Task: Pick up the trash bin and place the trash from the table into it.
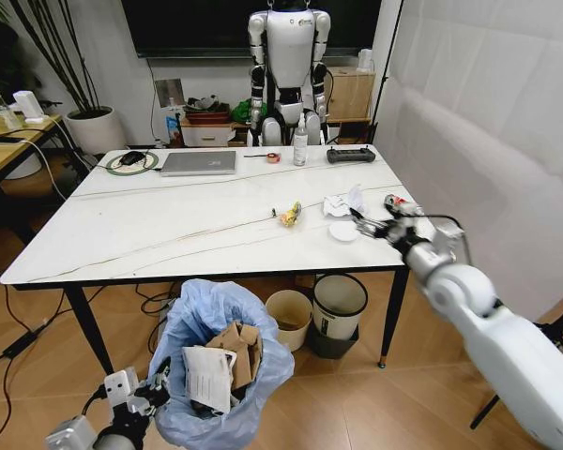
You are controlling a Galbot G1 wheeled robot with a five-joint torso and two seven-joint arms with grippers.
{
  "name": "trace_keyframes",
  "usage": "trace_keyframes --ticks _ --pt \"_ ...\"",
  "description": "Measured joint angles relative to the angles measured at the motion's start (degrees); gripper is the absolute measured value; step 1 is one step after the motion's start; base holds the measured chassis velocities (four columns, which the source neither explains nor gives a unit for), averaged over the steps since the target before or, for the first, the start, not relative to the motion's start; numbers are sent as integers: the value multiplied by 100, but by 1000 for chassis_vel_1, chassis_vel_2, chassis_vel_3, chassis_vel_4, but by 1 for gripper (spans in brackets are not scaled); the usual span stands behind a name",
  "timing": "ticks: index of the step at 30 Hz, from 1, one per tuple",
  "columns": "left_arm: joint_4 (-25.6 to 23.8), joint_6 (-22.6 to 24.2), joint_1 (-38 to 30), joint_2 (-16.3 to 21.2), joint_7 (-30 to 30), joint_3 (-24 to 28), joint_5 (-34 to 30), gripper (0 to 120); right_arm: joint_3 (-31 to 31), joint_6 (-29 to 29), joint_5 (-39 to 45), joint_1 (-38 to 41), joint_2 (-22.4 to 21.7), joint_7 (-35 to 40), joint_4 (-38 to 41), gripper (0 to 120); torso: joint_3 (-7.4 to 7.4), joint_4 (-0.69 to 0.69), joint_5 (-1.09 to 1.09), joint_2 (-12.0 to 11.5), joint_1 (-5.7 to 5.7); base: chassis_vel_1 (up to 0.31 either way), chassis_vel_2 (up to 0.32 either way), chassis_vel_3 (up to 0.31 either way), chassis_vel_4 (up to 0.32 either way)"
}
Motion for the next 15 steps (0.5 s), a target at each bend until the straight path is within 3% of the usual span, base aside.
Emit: trace_keyframes --ticks 3,7,15 --pt "-18 0 25 -42 0 -15 32 1 -130 -358 -83 251 226 84 -185 100 0 0 0 0 0 0 0 0 0" --pt "-53 -7 68 -106 5 -55 74 1 -329 -1053 -182 645 896 176 -658 100 0 0 2 0 0 0 0 0 0" --pt "-53 -15 46 -164 9 -40 126 1 -534 -1466 -301 912 1665 215 -1117 100 0 0 -1 0 0 0 0 0 0"
